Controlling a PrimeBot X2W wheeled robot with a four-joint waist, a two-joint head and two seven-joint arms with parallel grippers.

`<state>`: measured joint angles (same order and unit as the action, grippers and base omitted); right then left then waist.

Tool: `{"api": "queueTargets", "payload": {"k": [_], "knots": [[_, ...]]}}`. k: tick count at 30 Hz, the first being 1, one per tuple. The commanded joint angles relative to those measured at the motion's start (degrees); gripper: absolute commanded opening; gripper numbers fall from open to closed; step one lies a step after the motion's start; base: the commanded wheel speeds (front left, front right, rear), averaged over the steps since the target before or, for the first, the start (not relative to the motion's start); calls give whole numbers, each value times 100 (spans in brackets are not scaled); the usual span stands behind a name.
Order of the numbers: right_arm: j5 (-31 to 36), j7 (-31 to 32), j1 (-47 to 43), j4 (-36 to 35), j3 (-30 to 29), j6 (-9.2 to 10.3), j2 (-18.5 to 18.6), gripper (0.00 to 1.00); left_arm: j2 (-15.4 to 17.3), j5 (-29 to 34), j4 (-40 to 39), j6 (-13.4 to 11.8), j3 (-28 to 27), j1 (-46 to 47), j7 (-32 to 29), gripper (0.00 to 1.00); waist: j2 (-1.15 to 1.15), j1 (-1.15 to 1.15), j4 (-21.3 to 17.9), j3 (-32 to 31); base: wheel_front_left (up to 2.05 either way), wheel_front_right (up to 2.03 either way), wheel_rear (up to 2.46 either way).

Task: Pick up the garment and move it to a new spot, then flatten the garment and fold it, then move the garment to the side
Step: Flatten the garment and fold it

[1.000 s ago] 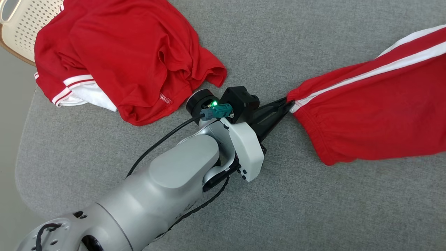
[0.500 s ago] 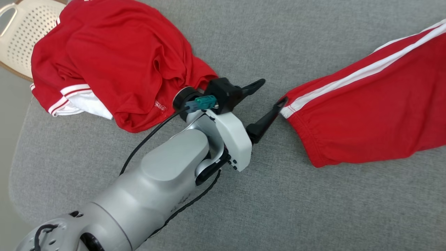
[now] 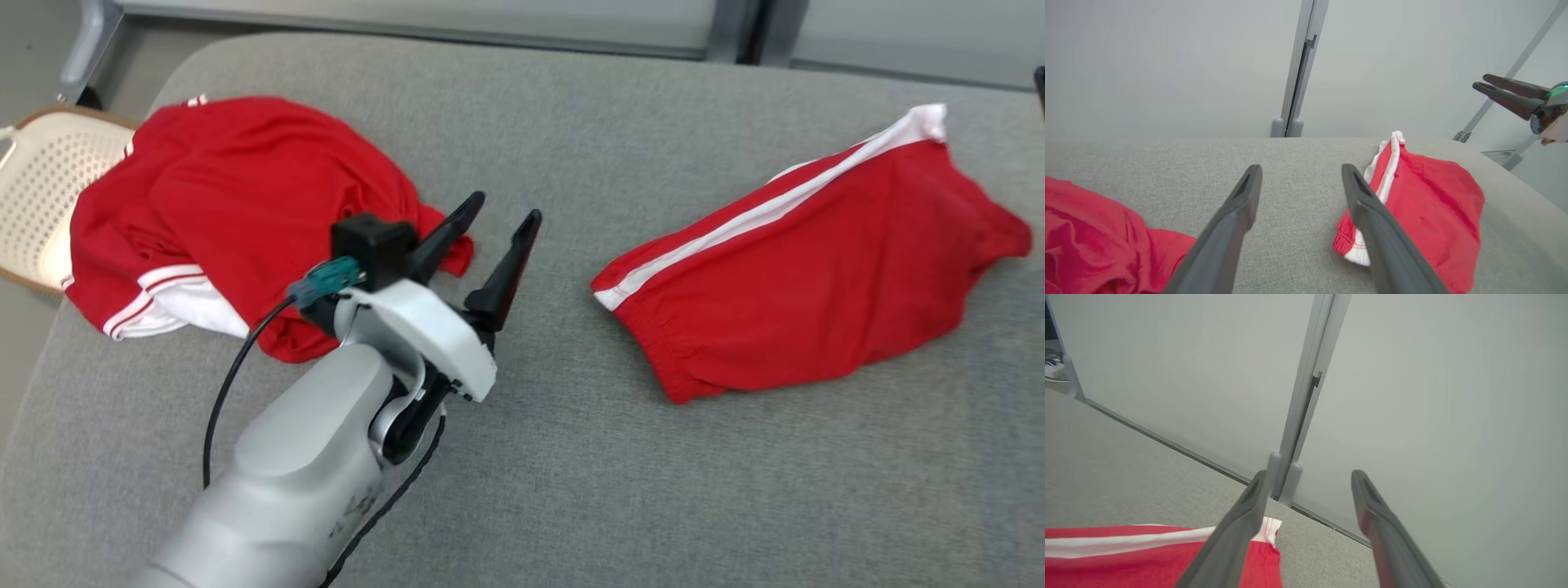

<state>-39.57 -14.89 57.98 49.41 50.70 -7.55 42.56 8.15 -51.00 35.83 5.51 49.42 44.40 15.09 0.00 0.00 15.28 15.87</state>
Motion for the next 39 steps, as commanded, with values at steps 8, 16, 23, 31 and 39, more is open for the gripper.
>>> {"api": "queueTargets", "payload": {"k": [8, 16, 23, 31, 39], "knots": [[340, -27, -1857, -1254, -2075, 11, -703, 100, 97, 631, -753, -218, -1433, -1166, 9, 100, 0, 0, -527, -714, 0, 0, 0], [1321, -27, -3677, -2471, -3629, 8, -1660, 100, -282, 1633, -1490, -238, -2886, -2359, 5, 100, 0, 0, -720, -1006, 0, 0, 0], [1977, -28, -4759, -2911, -4234, 7, -2392, 100, -503, 2378, -1752, -121, -3455, -3200, 5, 100, 0, 0, -769, -1081, 0, 0, 0], [2182, -28, -5050, -2932, -4511, 7, -2673, 100, -513, 2275, -1919, -150, -3374, -3497, 6, 100, 0, 0, -727, -1017, 0, 0, 0], [1371, 272, -4768, -2533, -4801, 7, -2781, 100, -515, 2250, -1952, -159, -3189, -3439, 6, 100, 0, 0, -499, -911, 0, 0, 0]]}}
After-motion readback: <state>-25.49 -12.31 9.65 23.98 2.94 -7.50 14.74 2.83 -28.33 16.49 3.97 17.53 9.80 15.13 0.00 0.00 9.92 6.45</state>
